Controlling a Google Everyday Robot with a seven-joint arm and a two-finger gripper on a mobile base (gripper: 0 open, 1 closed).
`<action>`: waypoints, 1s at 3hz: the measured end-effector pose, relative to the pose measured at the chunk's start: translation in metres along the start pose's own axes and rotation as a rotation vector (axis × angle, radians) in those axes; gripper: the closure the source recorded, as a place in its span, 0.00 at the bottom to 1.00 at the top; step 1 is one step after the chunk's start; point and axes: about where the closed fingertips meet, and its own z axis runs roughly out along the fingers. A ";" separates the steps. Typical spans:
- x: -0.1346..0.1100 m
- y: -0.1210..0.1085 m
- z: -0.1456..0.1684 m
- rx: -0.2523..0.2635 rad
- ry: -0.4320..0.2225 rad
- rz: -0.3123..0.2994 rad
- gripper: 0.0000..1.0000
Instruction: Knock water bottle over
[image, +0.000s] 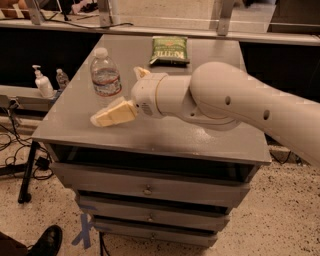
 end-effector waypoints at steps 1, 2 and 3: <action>-0.002 -0.003 0.025 0.009 -0.027 0.030 0.17; 0.002 -0.003 0.039 0.023 -0.041 0.083 0.40; 0.006 -0.005 0.043 0.036 -0.037 0.117 0.64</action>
Offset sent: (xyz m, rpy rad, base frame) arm 0.0325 0.0389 -0.0287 0.1261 0.0952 -0.0846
